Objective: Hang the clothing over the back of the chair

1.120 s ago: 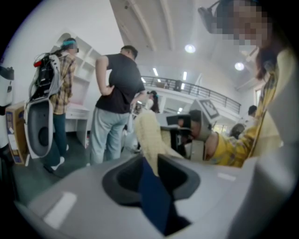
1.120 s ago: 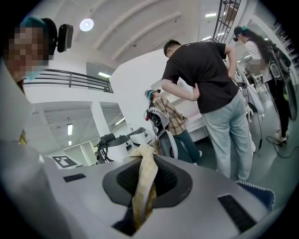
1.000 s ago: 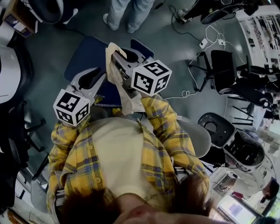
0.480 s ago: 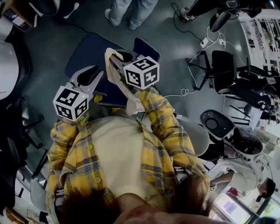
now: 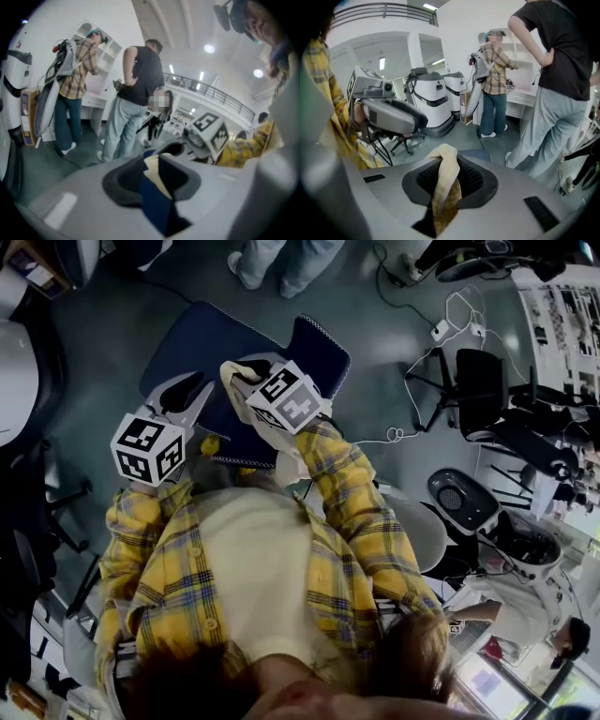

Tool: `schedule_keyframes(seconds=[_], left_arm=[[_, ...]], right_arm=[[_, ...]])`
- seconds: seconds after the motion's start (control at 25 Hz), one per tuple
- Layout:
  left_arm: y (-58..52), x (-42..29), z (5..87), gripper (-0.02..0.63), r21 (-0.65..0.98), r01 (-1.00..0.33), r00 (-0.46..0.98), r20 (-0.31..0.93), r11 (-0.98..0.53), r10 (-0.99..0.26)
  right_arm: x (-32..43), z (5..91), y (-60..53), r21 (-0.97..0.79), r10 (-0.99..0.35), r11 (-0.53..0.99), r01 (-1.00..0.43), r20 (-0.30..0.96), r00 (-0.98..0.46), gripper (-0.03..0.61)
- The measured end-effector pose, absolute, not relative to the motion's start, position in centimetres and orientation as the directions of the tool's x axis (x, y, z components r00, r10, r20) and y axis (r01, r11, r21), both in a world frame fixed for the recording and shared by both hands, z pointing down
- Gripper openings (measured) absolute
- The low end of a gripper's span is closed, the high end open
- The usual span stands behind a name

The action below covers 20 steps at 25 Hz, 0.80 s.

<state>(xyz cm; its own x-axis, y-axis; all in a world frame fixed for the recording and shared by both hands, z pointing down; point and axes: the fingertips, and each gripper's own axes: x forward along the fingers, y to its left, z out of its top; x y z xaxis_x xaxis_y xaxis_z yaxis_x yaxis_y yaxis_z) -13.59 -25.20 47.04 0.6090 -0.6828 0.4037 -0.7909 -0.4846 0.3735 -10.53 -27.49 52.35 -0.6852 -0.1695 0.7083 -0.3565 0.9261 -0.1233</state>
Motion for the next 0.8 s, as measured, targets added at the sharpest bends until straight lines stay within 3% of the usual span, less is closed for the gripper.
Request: schedule_keyframes(seconds=[0.16,0.2,0.24,0.28,0.48,0.68,0.8], left_arm=[[-25.1,-14.0,47.2,0.087,0.374,-0.792,0.608,0.404,-0.483,-0.684],[-25.0,-14.2,47.2,0.087,0.374,-0.792,0.608,0.404,-0.482,-0.684],[-24.9,-14.3,47.2,0.087,0.374,-0.792,0.607,0.404,-0.482,-0.684],[-24.8,-14.5,47.1,0.087,0.374,-0.792,0.607,0.403,-0.482,-0.685],[-24.3,-14.8,47.0,0.087,0.374,-0.789,0.612,0.399,-0.488,-0.683],[-24.4,-14.6,46.9,0.087,0.376,-0.780,0.623,0.394,-0.500,-0.675],[-24.4,-14.3,46.9,0.087,0.375,-0.772,0.633,0.393,-0.513,-0.667]], right_arm=[[-10.6,53.6,-26.0,-0.094,-0.087,0.964,-0.250,0.774,-0.627,0.040],[-10.5,53.9,-25.6,-0.084,-0.072,0.971,-0.225,0.791,-0.608,0.069],[-10.4,54.2,-25.2,-0.073,-0.062,0.977,-0.203,0.807,-0.587,0.142],[-10.3,54.3,-25.0,-0.060,-0.057,0.981,-0.186,0.820,-0.570,0.156],[-10.1,54.2,-24.5,-0.030,-0.069,0.985,-0.171,0.837,-0.542,0.156],[-9.8,52.6,-25.1,-0.019,-0.134,0.969,-0.248,0.803,-0.582,0.153],[-9.4,51.4,-25.3,-0.033,-0.178,0.949,-0.313,0.763,-0.621,0.098]])
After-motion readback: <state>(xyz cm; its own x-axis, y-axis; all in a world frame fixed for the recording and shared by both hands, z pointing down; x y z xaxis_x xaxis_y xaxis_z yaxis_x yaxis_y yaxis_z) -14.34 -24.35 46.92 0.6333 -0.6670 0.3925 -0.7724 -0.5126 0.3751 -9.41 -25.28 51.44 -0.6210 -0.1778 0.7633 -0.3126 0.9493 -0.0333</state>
